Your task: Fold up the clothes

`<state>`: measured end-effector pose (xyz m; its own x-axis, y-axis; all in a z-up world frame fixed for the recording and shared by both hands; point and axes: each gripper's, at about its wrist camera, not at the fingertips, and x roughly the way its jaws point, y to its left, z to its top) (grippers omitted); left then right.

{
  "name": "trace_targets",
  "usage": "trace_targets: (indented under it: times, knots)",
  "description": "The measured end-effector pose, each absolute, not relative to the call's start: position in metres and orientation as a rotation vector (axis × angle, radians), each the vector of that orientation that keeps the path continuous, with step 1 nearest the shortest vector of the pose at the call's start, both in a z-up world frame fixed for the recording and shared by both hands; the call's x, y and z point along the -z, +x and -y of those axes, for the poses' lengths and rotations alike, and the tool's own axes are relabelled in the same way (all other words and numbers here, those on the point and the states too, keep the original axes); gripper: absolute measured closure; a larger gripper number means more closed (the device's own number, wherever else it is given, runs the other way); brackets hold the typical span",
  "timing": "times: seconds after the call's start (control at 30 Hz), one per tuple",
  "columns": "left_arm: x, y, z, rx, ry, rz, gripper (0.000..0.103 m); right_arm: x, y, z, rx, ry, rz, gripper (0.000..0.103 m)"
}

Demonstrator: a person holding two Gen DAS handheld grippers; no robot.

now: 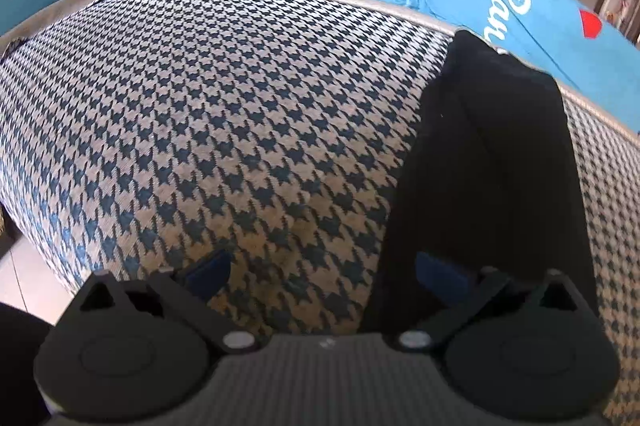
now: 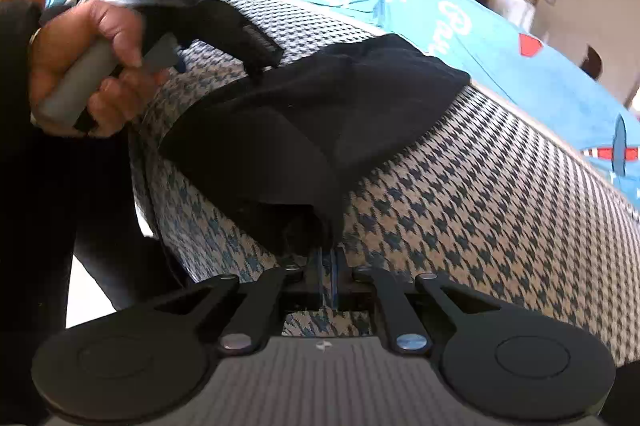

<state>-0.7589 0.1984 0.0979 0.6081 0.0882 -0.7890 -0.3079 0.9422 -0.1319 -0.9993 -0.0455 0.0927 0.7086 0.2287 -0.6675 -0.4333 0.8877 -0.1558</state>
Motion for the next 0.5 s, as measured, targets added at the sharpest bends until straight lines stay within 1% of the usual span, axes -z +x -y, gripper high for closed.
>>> trace_targets:
  times: [0.17, 0.3, 0.5]
  knots:
    - [-0.106, -0.762, -0.205, -0.25, -0.3, -0.852, 0.0, -0.107, -0.998, 0.047, -0.421, -0.241, -0.664, 0.097]
    - [-0.112, -0.765, -0.21, -0.261, -0.32, -0.823, 0.0, -0.109, -0.984, 0.038, -0.548, -0.138, -0.719, 0.097]
    - [-0.122, -0.767, -0.219, -0.26, -0.348, -0.801, 0.0, -0.089, -0.974, 0.008, -0.61, -0.238, -0.759, 0.096]
